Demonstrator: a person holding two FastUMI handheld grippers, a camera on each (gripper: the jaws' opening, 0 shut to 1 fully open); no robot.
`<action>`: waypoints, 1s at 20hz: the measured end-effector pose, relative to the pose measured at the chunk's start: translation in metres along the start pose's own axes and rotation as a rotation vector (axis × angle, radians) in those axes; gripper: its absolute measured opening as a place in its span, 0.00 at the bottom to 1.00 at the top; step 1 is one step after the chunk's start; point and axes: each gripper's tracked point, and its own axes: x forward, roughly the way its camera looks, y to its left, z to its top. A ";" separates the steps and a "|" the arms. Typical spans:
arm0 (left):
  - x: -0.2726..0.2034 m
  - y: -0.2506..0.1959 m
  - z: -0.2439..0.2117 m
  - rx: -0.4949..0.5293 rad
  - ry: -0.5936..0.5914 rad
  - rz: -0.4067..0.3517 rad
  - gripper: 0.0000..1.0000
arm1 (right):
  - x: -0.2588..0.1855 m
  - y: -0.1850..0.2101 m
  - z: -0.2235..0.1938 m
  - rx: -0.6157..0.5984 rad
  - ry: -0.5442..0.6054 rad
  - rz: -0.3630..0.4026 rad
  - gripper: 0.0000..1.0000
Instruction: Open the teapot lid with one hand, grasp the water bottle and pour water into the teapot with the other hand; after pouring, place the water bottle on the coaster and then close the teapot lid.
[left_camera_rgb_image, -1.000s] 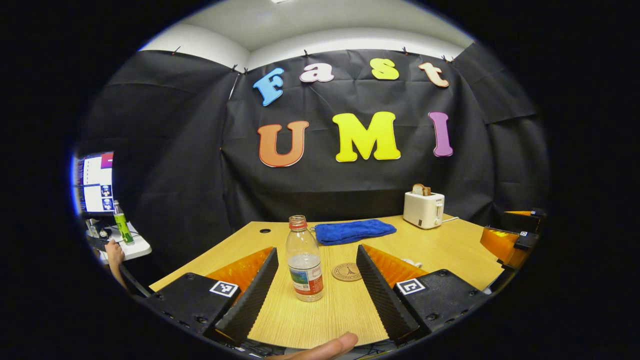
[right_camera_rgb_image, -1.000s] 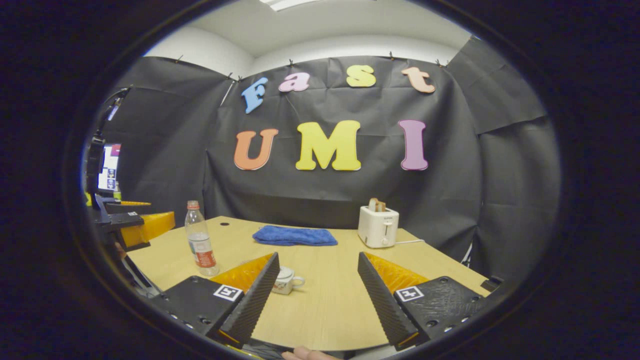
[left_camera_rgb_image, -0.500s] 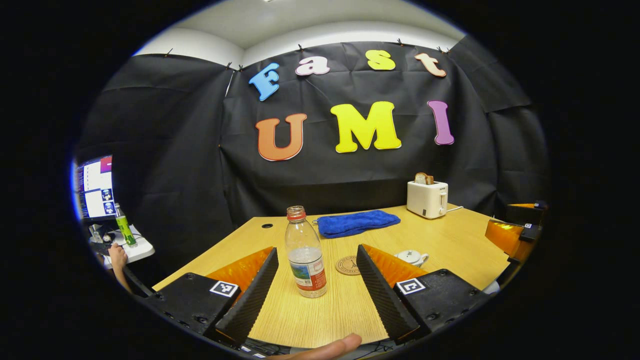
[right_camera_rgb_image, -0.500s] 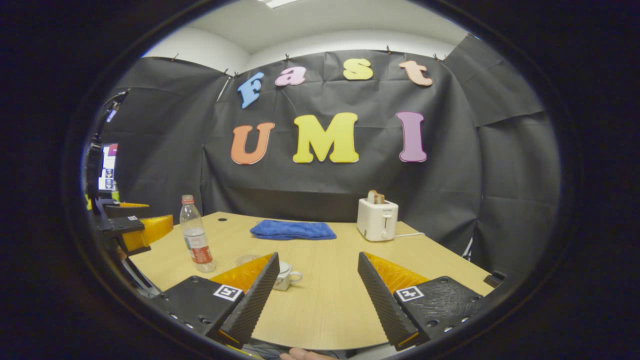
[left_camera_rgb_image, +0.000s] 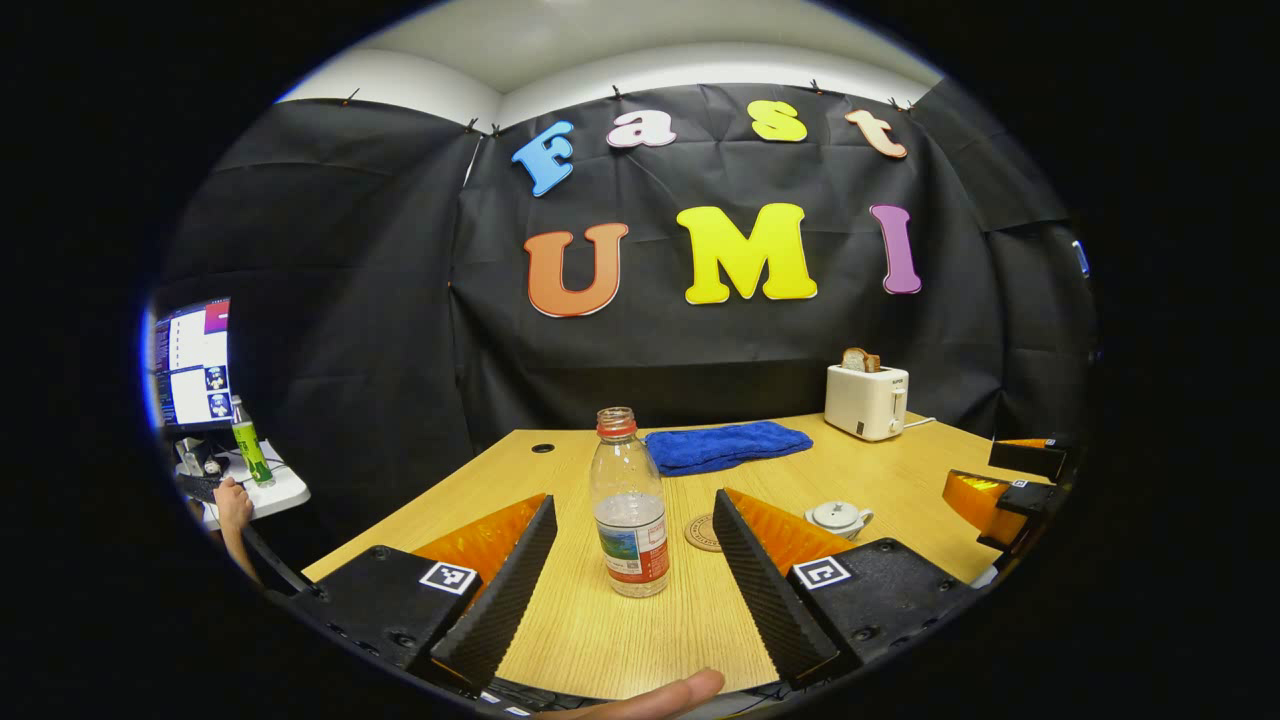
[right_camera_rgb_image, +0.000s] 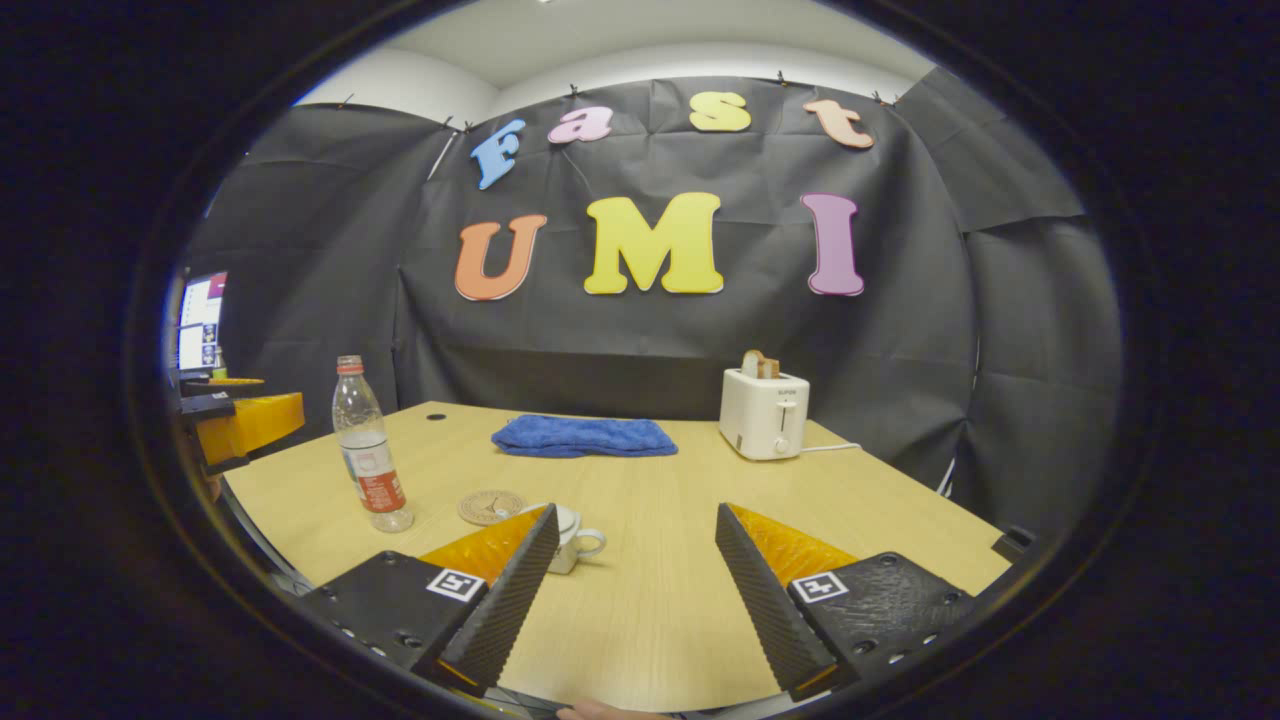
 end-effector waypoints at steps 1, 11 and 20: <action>0.002 -0.001 -0.002 -0.006 0.009 0.001 0.99 | 0.007 0.004 -0.002 0.004 0.004 0.006 0.95; 0.006 0.000 -0.011 0.003 0.023 0.013 0.99 | 0.085 0.062 -0.022 0.009 0.058 0.048 0.95; 0.021 0.002 -0.033 0.003 0.073 0.024 0.99 | 0.117 0.078 -0.034 -0.042 0.067 0.049 0.46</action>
